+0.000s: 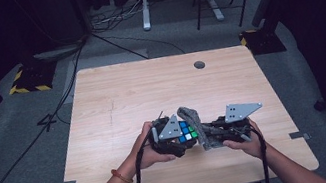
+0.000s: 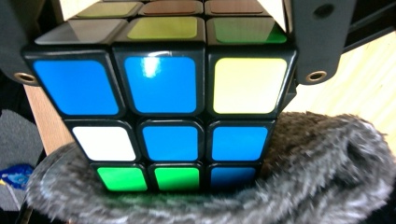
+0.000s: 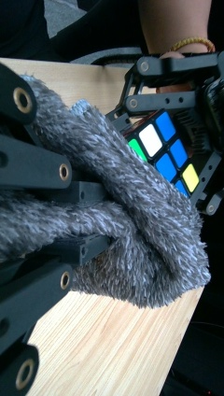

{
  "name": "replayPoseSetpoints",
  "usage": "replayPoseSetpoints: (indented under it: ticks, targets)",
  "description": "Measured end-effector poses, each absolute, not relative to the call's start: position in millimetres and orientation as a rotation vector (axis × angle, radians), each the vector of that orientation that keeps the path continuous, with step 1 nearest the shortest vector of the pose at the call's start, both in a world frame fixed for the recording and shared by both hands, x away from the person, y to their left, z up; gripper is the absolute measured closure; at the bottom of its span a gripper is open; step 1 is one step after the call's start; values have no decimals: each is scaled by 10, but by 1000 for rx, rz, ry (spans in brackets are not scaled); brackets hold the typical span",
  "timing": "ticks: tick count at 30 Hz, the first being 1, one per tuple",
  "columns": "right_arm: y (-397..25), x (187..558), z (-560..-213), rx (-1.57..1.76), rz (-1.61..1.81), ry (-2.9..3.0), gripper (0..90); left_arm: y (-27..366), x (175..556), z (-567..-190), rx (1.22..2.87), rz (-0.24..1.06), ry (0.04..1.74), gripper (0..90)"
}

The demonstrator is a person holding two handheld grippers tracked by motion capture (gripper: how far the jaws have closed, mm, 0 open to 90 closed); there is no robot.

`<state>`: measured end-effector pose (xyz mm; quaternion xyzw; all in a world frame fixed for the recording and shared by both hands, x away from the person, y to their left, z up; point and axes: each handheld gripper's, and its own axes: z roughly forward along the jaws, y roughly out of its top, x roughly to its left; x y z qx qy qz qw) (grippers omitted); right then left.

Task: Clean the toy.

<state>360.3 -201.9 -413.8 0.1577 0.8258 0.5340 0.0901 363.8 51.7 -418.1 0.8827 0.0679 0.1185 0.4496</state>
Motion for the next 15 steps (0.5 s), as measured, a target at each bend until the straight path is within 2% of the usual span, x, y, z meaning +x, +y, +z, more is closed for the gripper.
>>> replayPoseSetpoints:
  ticks: [15]
  targets:
    - [-1988,3657,-4231,534,1511,2485,785,511,3638,-4169,2164,332,221,333]
